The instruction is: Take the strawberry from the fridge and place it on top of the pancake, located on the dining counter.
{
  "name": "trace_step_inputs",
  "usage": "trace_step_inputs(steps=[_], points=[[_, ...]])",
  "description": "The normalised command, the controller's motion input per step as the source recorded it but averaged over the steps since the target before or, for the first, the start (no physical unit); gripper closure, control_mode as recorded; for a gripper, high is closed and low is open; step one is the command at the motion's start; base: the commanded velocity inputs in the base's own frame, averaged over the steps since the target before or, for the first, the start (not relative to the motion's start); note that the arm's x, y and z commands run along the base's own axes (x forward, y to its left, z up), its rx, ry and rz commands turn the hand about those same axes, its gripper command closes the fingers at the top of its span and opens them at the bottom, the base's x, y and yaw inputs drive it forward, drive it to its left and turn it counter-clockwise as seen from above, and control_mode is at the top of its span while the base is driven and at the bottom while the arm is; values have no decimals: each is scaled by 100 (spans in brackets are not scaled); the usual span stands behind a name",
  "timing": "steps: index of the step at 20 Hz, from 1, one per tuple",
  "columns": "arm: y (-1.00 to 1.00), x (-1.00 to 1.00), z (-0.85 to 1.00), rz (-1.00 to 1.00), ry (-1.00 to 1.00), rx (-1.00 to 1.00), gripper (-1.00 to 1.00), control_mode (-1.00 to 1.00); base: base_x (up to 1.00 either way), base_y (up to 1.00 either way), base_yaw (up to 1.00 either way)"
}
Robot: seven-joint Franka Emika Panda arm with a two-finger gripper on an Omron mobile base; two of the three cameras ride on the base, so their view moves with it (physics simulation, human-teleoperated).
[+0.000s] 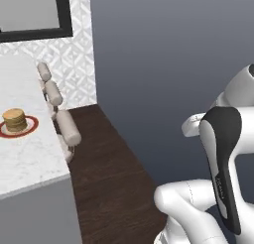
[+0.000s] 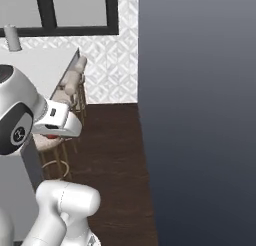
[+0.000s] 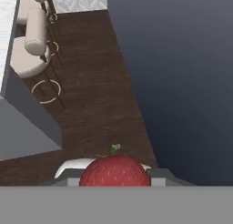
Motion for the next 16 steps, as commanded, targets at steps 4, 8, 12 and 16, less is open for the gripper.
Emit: trace_step_inputs(steps=[4, 8, 12, 16], points=[[0, 0, 0, 0, 0, 0, 100, 100, 22, -47, 75], [0, 0, 0, 0, 0, 0, 100, 100, 21, -60, 47], [0, 0, 0, 0, 0, 0, 100, 100, 36, -42, 41], [0, 0, 0, 0, 0, 0, 100, 100, 72, -59, 41]])
